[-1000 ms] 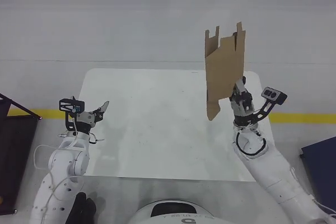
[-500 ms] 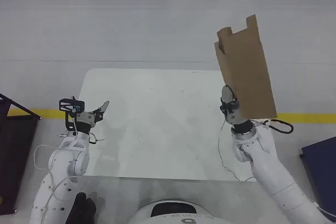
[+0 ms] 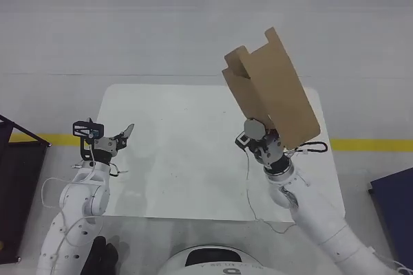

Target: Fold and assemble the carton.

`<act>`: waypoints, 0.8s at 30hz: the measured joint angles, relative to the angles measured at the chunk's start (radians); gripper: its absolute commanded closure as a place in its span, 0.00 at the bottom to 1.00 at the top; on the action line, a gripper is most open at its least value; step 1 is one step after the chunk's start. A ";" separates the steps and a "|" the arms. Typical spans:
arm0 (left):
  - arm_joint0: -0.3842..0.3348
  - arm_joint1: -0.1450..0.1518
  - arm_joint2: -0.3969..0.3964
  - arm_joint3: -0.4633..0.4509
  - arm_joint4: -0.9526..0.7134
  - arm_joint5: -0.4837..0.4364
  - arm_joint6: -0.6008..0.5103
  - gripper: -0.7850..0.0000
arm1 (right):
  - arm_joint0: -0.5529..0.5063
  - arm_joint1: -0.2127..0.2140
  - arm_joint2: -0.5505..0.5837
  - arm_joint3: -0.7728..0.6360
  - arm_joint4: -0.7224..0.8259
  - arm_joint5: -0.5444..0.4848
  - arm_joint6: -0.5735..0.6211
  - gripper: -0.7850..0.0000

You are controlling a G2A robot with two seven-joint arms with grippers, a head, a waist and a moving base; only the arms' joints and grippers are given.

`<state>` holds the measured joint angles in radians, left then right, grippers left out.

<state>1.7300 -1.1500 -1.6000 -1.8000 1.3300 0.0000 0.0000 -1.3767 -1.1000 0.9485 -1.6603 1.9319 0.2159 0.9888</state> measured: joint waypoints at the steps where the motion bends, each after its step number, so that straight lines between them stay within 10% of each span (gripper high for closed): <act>1: 0.000 0.000 0.000 0.000 0.000 0.000 0.000 0.00 | -0.004 -0.001 0.001 -0.010 0.010 0.019 0.003 1.00; 15: 0.000 0.000 0.000 0.000 0.000 0.000 0.000 0.00 | -0.045 -0.015 0.060 -0.085 -0.049 0.044 0.010 1.00; 24: 0.000 0.000 0.000 0.000 0.000 0.000 0.000 0.00 | -0.073 -0.026 0.124 -0.068 -0.316 -0.299 -0.096 1.00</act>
<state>1.7300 -1.1500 -1.6000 -1.8000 1.3300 0.0000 0.0000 -1.4501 -1.1261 1.0725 -1.7286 1.6162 -0.0831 0.8924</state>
